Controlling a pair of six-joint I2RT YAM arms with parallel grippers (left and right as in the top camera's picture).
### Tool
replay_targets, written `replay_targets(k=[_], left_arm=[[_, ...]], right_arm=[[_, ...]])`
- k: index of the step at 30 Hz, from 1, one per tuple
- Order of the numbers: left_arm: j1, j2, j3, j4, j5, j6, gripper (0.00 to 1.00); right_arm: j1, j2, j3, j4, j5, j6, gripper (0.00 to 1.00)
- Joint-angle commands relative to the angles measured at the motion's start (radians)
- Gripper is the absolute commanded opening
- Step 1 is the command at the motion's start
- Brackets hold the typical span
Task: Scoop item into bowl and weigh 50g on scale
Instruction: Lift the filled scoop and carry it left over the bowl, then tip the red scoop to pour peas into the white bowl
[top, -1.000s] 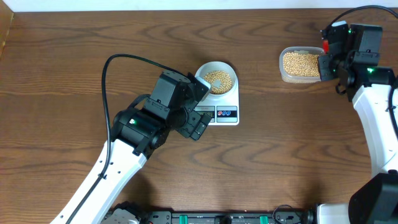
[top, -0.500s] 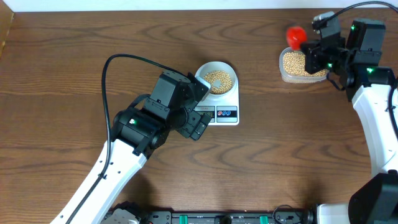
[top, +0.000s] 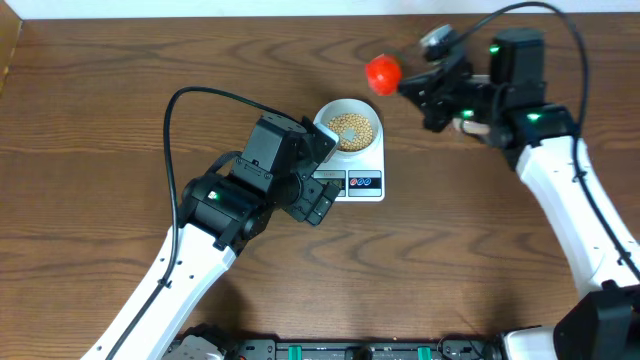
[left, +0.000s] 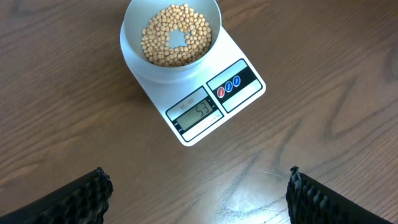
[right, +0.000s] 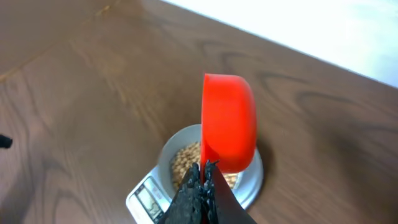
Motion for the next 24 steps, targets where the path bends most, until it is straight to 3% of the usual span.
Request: replay_targets(k=[1,12,24], left_arm=[[0.002,0.006,0.007,0.0,0.012,0.016,0.92],[0.002,0.006,0.007,0.0,0.012,0.016,0.92],[0.002,0.006,0.007,-0.002,0.012,0.016,0.92]], right_arm=[[0.075,0.002,-0.004,-0.027,0.157,-0.072,0.01],[0.213,0.113,-0.004,-0.044,0.452,-0.153,0.01],[0.239,0.179,-0.004,-0.014,0.485,-0.209,0.01]])
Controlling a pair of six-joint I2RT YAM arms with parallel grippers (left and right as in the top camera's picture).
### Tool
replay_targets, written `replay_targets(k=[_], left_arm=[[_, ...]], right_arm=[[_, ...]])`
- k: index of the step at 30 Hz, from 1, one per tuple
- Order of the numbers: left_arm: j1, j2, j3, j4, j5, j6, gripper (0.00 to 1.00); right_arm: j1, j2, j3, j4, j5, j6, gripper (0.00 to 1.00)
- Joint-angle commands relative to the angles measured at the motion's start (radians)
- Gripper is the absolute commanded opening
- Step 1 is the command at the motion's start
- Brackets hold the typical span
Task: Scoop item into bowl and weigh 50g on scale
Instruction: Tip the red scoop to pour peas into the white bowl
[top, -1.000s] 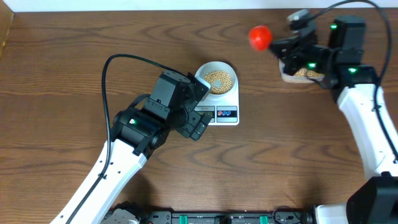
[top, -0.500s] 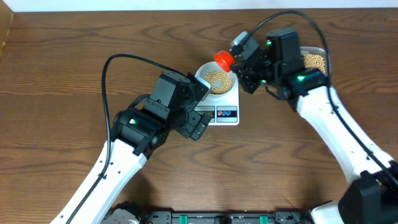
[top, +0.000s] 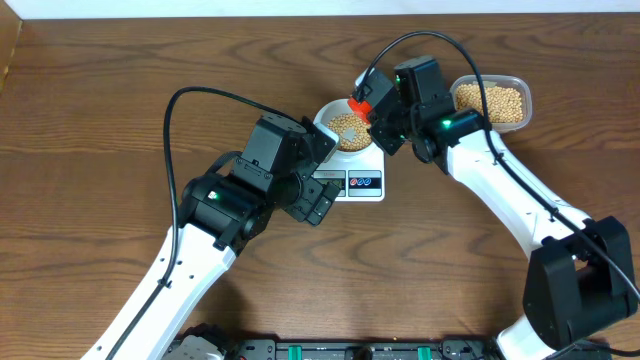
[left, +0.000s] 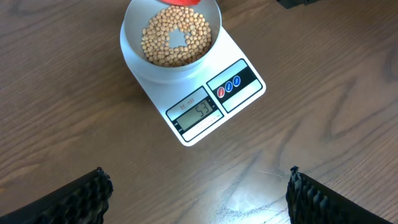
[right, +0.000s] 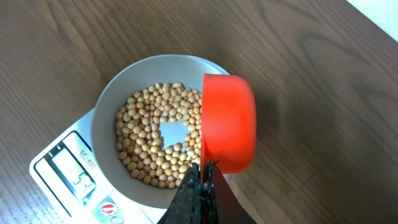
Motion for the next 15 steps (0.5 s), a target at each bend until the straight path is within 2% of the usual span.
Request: replay_targets(k=[1,10,15], left_arm=[[0.002,0.006,0.007,-0.002,0.012,0.016,0.92],[0.002,0.006,0.007,-0.003,0.012,0.016,0.92],[0.002,0.006,0.007,-0.002,0.012,0.016,0.92]], right_arm=[[0.01,-0.002,-0.004,0.004,0.019,-0.043,0.01],[0.01,0.0,-0.004,0.003,0.018,-0.163,0.01],[0.01,0.0,-0.004,0.002,0.015,-0.18,0.01]])
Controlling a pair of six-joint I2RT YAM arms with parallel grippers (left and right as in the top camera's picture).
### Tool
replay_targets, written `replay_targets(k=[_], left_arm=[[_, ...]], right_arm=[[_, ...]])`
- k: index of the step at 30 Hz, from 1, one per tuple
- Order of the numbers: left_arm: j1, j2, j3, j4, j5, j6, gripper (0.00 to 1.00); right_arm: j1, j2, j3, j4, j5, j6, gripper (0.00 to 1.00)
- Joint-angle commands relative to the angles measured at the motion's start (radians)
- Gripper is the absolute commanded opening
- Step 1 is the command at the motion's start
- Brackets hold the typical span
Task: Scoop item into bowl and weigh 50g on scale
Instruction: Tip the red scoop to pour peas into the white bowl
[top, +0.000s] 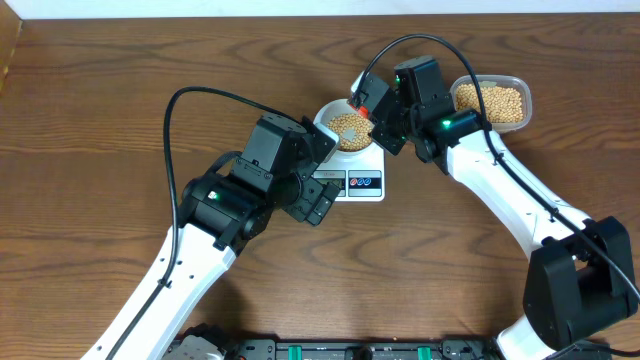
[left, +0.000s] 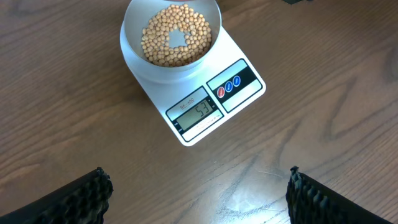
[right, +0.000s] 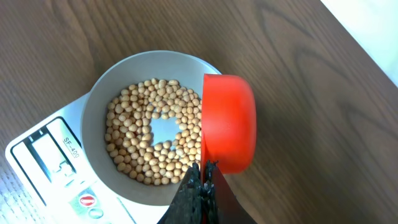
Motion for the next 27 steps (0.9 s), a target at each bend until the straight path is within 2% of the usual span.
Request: replay_targets(k=[1,13,27], left_arm=[[0.002,0.006,0.007,-0.002,0.012,0.016,0.92],[0.002,0.006,0.007,-0.002,0.012,0.016,0.92],[0.002,0.006,0.007,-0.002,0.012,0.016,0.92]], right_arm=[[0.011,0.0,-0.004,-0.003,-0.001,-0.039,0.01],[0.071,0.036,-0.004,0.0,0.049,-0.046,0.01],[0.073,0.045,-0.004,0.026,0.082,-0.074,0.01]])
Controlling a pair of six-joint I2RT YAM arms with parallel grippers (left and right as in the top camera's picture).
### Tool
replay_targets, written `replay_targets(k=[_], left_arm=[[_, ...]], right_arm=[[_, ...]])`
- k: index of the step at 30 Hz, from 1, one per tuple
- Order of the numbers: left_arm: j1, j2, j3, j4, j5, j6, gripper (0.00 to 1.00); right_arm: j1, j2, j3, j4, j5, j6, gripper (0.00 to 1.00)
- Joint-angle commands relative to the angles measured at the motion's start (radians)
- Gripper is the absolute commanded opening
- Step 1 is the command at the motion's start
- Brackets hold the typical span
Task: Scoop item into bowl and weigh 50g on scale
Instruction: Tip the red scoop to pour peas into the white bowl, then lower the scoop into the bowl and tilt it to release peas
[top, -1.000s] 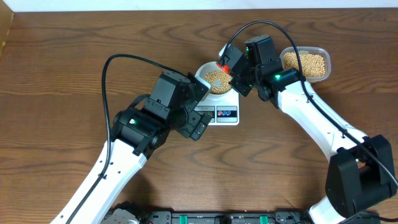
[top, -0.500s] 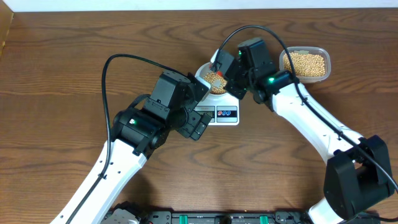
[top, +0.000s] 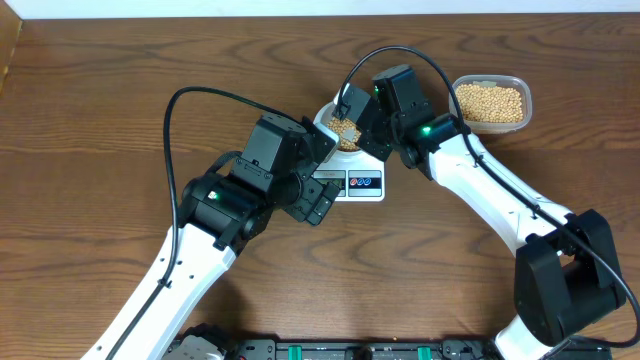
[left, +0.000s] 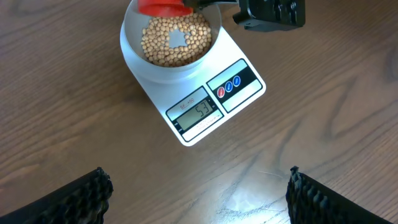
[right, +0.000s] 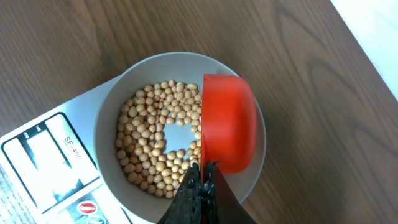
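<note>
A white bowl (left: 171, 59) of soybeans (right: 146, 152) stands on the white scale (left: 202, 102), whose display reads 53. My right gripper (right: 202, 169) is shut on the handle of the red scoop (right: 229, 127). The scoop hangs over the right inner side of the bowl and also shows as the red scoop (left: 163, 7) at the bowl's far rim. In the overhead view the right gripper (top: 358, 115) covers part of the bowl (top: 335, 127). My left gripper (left: 198, 177) is open above the bare table in front of the scale, holding nothing.
A clear tub of soybeans (top: 490, 100) sits at the back right, behind the right arm. The left arm (top: 225, 200) reaches in from the front left, next to the scale (top: 362, 184). A black cable loops over each arm.
My right gripper has moved left with the scoop, from beside the bowl's right rim to over the inside of the bowl. The scale still reads 53. The left arm has not moved.
My right gripper first held the scoop high, behind and to the right of the scale. Then it was low at the bowl's right rim and stayed there. Now the scoop is over the beans. The display read 53 at every moment.
</note>
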Motion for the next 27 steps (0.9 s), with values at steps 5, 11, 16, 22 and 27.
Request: replay_targets(k=[5,11,16,22,27], left_arm=[[0.002,0.006,0.007,-0.002,0.012,0.016,0.92],[0.002,0.006,0.007,-0.002,0.012,0.016,0.92],[0.002,0.006,0.007,-0.002,0.012,0.016,0.92],[0.002,0.006,0.007,-0.002,0.012,0.016,0.92],[0.002,0.006,0.007,-0.002,0.012,0.016,0.92]], right_arm=[[0.005,0.032,-0.004,0.005,0.009,-0.03,0.01],[0.006,0.036,-0.004,0.017,0.008,-0.03,0.01],[0.01,0.036,-0.004,0.016,0.008,-0.029,0.01],[0.022,0.037,-0.004,0.006,0.007,-0.029,0.01],[0.04,0.037,-0.004,-0.009,0.007,-0.029,0.01]])
